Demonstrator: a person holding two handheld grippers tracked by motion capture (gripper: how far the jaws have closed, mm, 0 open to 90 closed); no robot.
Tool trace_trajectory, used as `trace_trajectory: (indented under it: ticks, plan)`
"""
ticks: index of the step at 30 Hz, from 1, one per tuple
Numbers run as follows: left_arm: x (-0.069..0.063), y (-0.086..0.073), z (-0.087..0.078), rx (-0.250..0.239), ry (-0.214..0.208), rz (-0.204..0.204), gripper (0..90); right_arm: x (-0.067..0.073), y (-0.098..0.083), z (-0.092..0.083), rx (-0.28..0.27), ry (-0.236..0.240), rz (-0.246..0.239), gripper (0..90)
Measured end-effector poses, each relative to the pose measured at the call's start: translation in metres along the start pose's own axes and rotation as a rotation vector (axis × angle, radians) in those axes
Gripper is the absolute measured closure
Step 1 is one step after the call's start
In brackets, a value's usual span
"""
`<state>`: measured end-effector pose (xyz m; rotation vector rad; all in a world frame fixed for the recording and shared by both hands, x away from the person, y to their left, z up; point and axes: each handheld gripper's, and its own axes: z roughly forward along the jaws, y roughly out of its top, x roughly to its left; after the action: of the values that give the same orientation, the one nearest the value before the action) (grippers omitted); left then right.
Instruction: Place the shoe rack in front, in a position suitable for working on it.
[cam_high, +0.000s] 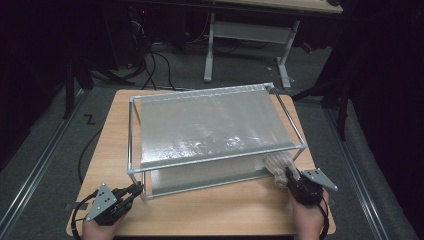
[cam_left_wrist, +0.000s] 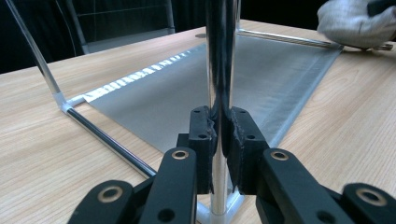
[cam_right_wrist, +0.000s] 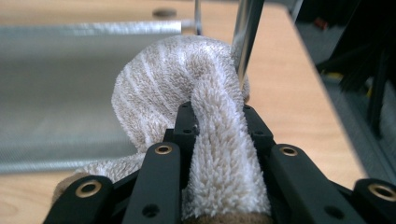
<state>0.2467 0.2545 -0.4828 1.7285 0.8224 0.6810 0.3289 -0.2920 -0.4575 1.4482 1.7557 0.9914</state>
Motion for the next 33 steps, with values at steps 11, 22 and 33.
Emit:
trace_trajectory:
  ticks: [11, 22, 33]
  plan:
    - [0.000, 0.000, 0.000, 0.001, -0.001, 0.002, 80.8, -0.003, -0.012, 0.012, 0.067, 0.006, 0.026, 73.0]
    - [0.000, 0.000, 0.001, -0.004, -0.005, 0.009, 80.8, -0.001, 0.002, -0.001, -0.001, -0.015, 0.015, 72.8]
    - [0.000, 0.000, 0.001, -0.004, -0.007, 0.014, 80.6, -0.001, 0.027, -0.031, -0.157, -0.034, 0.001, 72.7]
